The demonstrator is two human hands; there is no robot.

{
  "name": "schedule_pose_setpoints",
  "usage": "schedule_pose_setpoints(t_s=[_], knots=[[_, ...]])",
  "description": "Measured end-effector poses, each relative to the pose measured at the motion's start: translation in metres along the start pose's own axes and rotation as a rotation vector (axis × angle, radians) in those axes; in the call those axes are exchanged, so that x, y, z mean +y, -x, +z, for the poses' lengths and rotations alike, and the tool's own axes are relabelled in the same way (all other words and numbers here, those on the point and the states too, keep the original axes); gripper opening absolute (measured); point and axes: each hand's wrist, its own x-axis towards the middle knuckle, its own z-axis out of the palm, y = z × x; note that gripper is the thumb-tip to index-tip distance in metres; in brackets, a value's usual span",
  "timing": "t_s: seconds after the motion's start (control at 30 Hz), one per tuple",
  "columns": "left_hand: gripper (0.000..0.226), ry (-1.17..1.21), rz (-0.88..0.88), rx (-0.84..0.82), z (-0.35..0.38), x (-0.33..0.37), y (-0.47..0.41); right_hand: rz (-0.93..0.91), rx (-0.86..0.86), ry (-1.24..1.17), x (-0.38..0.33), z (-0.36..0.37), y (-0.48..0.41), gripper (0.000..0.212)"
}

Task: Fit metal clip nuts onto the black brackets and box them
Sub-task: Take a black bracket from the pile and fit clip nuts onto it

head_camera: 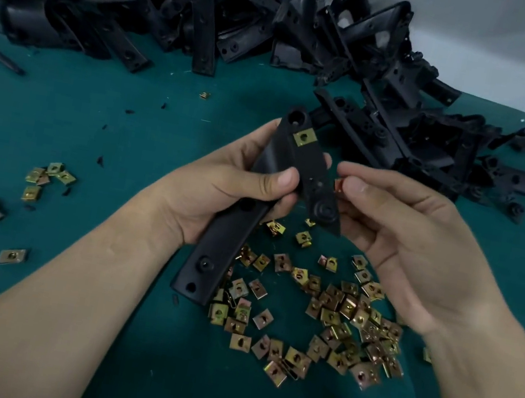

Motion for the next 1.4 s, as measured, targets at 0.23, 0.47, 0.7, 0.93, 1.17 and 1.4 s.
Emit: schedule_pose_setpoints(t_s=[0.23, 0.47, 0.7, 0.93, 1.17, 1.4], knots=[[0.046, -0.04, 0.001, -0.017, -0.001, 0.001, 0.0, -0.023, 0.03, -0.039, 0.0, 0.008, 0.0, 0.013], [0.052, -0.059, -0.022, -0.03, 0.003, 0.001, 0.0, -0.007, 0.035, -0.051, 0.001, 0.01, 0.0, 0.011], [0.044, -0.005, -0.022, -0.062, 0.001, 0.002, 0.001, -0.022, 0.029, -0.095, 0.001, 0.01, 0.0, 0.01], [0.043, -0.064, -0.029, -0.027, 0.0, 0.0, 0.0, 0.006, 0.01, -0.016, 0.0, 0.006, 0.001, 0.015], [0.049, -0.092, -0.001, 0.0, 0.001, -0.003, -0.002, -0.012, 0.041, -0.057, 0.005, 0.011, 0.001, 0.011], [0.041, -0.114, 0.081, 0.136, -0.003, -0.004, -0.007, -0.158, 0.106, 0.078, 0.017, 0.017, -0.001, 0.029]])
